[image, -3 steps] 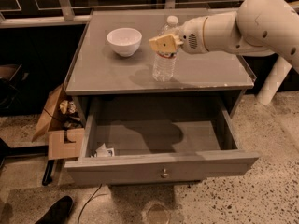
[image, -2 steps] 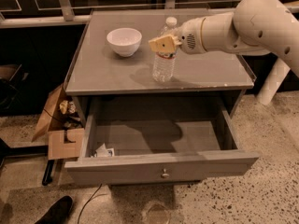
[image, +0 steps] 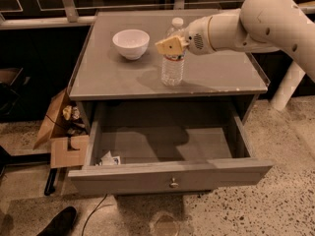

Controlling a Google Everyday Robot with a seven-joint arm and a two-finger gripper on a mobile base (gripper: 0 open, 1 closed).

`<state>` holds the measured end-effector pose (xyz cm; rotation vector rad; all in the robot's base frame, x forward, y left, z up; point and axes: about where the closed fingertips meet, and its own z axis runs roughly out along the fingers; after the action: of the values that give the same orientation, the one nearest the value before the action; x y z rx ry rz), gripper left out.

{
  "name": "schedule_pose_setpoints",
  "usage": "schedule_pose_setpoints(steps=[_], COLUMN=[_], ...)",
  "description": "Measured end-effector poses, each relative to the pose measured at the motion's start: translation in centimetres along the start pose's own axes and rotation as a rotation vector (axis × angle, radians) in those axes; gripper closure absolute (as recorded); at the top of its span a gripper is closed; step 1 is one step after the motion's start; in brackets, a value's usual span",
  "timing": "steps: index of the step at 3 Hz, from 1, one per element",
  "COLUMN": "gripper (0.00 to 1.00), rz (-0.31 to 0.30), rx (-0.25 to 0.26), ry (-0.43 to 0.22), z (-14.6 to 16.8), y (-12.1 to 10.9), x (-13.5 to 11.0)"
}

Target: Pick water bottle from top drawer and place on counter

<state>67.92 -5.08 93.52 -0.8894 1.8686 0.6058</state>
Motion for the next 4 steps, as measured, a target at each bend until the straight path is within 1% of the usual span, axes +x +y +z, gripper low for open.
schedule_pose_setpoints(steps=[1, 2, 4], gripper=[1.00, 0.74, 0.28], rz=[-0.002, -0.002, -0.002], rx=[-0.005, -0.005, -0.005], ry=[0.018, 0.018, 0.018], z=[0.39, 0.40, 0.41], y=[0.03, 0.03, 0.04], x=[0.29, 0.30, 0.29])
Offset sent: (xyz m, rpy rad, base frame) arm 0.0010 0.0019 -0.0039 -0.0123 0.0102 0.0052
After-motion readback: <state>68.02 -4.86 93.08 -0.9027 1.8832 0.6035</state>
